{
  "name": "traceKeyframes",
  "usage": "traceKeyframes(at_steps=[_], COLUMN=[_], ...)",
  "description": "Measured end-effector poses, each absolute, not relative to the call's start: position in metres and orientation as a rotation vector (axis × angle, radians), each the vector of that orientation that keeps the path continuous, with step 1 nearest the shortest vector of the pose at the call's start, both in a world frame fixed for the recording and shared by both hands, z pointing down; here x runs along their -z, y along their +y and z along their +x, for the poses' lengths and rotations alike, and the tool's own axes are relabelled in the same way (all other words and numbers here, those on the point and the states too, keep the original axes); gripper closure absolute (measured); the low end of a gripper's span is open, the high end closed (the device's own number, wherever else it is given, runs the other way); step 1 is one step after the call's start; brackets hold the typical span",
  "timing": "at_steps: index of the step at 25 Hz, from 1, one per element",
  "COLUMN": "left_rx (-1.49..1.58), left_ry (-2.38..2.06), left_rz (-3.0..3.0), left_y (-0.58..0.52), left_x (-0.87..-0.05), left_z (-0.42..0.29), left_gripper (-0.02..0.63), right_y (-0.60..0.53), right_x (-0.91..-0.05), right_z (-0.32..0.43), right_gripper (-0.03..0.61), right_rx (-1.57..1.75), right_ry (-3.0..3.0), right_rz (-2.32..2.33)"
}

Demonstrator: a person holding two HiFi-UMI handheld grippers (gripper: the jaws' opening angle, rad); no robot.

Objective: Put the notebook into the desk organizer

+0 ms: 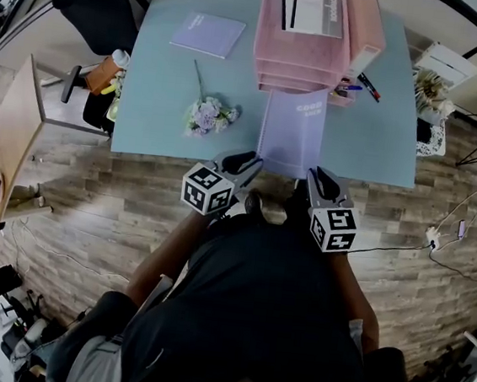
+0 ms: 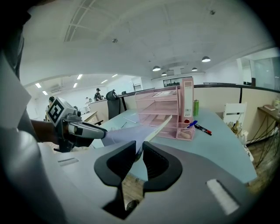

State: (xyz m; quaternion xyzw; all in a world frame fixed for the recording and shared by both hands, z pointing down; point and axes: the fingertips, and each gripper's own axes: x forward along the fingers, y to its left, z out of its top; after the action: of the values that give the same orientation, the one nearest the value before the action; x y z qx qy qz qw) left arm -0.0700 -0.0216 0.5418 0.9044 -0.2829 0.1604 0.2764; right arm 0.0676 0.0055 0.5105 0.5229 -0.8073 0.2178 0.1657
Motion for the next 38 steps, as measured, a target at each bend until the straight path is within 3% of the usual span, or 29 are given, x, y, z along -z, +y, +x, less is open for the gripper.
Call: traceKeyframes(at_steps=[38], left_rx=[-0.56], left_ry=[-0.832], left_rz=[2.535], left_y=[-0.064], left_x=[-0.571], left_z=[-0.067], left_gripper=[0.462], right_y=[-0.036], right_x=[-0.576], right_z=[0.073], right_gripper=[0.529], right_rx=[-0.767], right_ry=[-2.316], right_rz=[1.565])
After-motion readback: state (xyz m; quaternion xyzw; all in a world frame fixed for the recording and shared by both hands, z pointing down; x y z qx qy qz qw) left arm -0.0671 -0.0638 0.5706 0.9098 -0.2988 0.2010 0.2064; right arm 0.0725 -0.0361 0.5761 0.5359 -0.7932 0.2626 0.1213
